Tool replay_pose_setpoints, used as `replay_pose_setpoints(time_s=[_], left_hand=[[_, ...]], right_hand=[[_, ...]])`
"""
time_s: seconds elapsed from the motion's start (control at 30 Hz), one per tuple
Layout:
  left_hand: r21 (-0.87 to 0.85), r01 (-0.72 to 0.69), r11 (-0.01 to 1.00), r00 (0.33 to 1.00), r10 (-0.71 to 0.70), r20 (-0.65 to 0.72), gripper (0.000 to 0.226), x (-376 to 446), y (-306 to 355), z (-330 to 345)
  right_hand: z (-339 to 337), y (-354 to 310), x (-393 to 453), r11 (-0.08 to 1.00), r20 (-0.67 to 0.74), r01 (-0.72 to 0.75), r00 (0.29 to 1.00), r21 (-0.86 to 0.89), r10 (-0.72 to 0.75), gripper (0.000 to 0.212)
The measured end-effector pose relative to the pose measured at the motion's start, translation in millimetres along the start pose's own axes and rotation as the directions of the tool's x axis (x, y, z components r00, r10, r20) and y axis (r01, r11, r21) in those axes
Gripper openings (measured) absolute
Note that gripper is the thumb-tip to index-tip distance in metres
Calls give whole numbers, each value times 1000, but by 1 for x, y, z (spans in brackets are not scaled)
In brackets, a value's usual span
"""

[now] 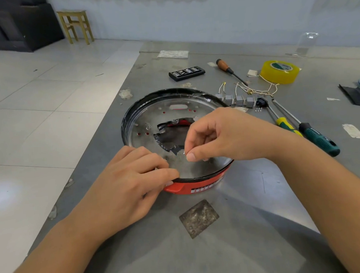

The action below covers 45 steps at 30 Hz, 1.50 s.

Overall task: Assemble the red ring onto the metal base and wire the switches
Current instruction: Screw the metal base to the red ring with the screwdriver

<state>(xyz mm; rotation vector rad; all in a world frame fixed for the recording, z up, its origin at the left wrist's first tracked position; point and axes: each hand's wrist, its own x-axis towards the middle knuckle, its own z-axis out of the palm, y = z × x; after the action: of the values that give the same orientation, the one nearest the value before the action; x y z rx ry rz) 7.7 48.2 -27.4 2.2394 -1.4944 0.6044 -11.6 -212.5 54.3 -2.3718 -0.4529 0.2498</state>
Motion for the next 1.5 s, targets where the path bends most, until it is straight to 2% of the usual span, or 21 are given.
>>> replay_pose_setpoints(time_s=[0.33,0.5,0.7,0.83,1.07,1.27,1.5], left_hand=[[68,-28,997,998,31,-51,19,0,2,-1],[90,-45,995,997,51,-63,20,1,3,-2],[78,-55,995,995,61,-75,19,1,3,-3],[77,-60,995,993,67,-97,17,0,6,-1],[77,-79,994,987,89,-130,22,5,21,5],[43,-20,999,991,26,-133,22,9,30,14],[-53,37,998,996,-40,-75,27,12,31,17]], right_hand=[[1,-2,0,1000,-25,-3,1000,-10,3,4],[0,-4,-4,1000,9,14,1000,1,-14,5],[-1,-6,-5,999,-23,39,999,-11,-39,8],[-1,-8,-6,999,10,54,998,7,-54,4],[-1,-9,-7,996,56,33,998,-77,-29,7],[-3,-9,-8,986,92,8,996,-165,7,7],[-1,-4,-4,983,178,-58,980,-171,89,7]])
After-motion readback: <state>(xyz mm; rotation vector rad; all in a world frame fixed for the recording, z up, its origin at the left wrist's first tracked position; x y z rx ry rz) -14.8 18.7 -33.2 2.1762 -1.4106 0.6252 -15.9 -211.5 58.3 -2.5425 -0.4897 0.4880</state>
